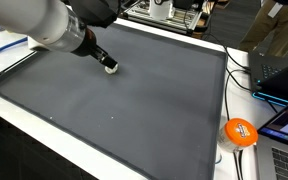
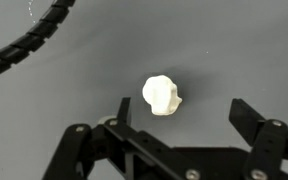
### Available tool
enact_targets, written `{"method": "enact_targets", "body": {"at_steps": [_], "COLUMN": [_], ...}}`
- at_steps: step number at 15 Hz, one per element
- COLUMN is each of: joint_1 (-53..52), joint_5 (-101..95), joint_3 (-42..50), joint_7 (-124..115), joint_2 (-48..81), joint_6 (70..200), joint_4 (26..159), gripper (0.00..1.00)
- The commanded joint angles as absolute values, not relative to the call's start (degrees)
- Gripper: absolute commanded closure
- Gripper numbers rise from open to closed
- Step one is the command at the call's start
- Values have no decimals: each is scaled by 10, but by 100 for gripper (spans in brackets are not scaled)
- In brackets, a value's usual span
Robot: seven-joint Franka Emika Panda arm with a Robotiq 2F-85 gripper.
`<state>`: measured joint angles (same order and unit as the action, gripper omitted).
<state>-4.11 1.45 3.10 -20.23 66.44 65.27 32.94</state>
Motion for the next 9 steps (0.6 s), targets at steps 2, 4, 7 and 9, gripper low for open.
{"method": "enact_targets", "body": {"at_steps": [2,4,7,9], "joint_1": [-36,-34,-31,-29], "joint_5": [10,10,12,15], "joint_3": [32,30,30,29], "joint_7": [-182,-168,-155,-156], "joint_2": [697,706,717,721], "joint_6": [661,659,654,650], "joint_4": [319,315,311,309], "gripper": [0,0,0,0]}}
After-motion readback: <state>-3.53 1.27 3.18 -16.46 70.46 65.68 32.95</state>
